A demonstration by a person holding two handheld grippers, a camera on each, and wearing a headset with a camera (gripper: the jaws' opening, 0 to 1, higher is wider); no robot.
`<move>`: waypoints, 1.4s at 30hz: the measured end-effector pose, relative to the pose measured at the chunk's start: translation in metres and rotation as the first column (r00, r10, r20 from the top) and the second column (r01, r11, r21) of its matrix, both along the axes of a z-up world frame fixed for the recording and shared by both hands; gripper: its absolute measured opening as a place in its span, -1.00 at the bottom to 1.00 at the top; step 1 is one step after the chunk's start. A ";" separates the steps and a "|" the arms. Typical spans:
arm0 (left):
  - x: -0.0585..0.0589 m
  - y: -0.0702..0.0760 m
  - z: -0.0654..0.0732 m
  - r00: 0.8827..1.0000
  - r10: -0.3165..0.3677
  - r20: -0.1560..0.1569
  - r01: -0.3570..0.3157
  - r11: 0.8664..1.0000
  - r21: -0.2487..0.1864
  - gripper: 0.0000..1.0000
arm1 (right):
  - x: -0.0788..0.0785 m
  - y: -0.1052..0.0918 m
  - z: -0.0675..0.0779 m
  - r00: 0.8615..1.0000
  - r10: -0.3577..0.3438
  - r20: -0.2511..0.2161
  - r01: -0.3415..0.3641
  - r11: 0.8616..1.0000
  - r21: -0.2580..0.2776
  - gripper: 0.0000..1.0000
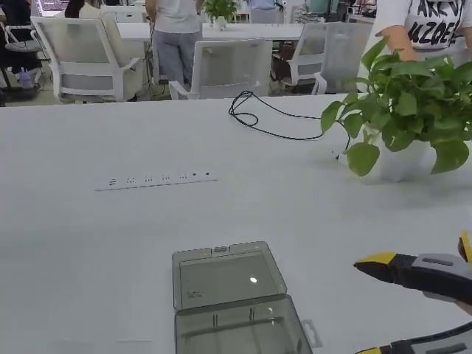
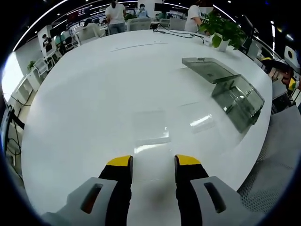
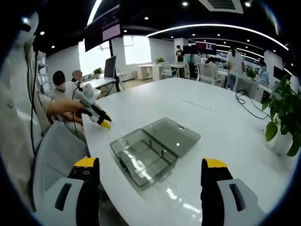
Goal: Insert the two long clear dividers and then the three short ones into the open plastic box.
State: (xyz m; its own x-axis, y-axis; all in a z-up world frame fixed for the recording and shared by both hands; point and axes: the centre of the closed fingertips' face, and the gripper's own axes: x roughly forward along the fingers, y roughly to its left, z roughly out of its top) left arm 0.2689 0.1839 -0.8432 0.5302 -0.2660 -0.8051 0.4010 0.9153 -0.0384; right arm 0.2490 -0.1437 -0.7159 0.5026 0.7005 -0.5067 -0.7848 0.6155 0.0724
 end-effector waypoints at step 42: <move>-0.008 0.005 0.000 0.990 0.018 -0.143 -0.009 0.998 0.067 -0.40 | 0.006 0.009 -0.006 0.988 -0.103 -0.114 0.110 0.992 0.058 0.45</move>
